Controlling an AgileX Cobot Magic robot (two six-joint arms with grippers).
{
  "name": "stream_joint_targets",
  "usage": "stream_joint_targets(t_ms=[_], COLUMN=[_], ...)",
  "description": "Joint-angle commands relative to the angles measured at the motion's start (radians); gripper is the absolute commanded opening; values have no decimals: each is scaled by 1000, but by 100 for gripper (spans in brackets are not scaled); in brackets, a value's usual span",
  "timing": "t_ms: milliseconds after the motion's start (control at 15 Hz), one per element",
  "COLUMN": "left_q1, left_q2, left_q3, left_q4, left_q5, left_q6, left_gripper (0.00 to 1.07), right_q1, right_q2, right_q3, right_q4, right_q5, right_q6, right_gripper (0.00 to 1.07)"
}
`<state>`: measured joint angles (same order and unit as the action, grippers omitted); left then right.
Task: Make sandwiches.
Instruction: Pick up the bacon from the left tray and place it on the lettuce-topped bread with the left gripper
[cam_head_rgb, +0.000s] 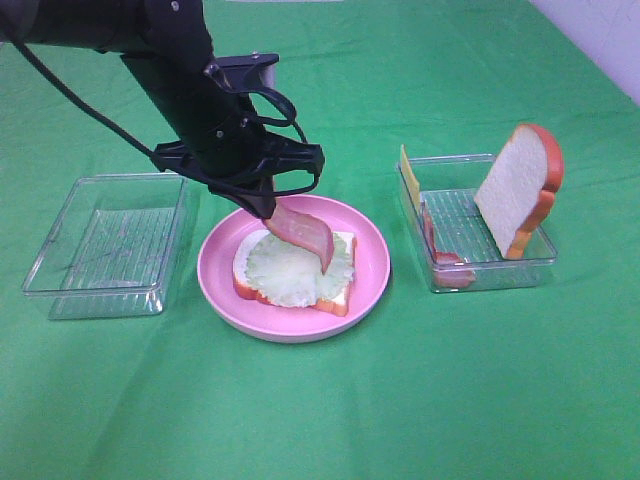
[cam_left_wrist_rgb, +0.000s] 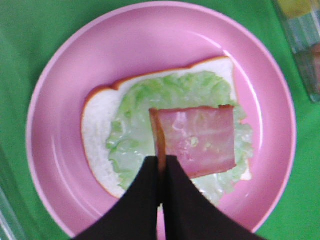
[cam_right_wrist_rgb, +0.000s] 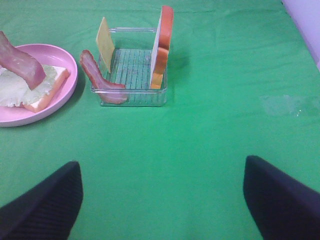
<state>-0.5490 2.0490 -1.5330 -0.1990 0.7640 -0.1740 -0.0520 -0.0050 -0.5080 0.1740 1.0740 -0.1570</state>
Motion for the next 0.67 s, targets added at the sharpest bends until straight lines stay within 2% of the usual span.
stream_joint_targets(t_ms=[67, 200, 267, 333, 467, 600, 667], left_q1=[-5, -5, -5, -5, -5, -5, -5], left_q2=[-3, -3, -3, -3, -6, -31, -51], left_q3=[-1, -1, -1, -1, -1, -1, -2], left_q4=[31, -3, -3, -3, -4, 18, 40], left_q5=[24, 35, 35, 35, 35, 39, 42], left_q6=[-51, -51, -51, -51, -51, -30, -8], left_gripper=[0, 0, 6, 16, 52, 80, 80], right_q1=[-7, -7, -7, -7, -7, -7, -7], right_q2=[-15, -15, -15, -15, -15, -15, -15], right_q3=[2, 2, 2, 2, 2, 2, 2], right_q4=[3, 3, 3, 3, 3, 3, 3], right_q5=[-11, -11, -11, -11, -11, -11, -11], right_q6=[2, 2, 2, 2, 2, 2, 2], right_gripper=[82, 82, 82, 82, 82, 82, 82])
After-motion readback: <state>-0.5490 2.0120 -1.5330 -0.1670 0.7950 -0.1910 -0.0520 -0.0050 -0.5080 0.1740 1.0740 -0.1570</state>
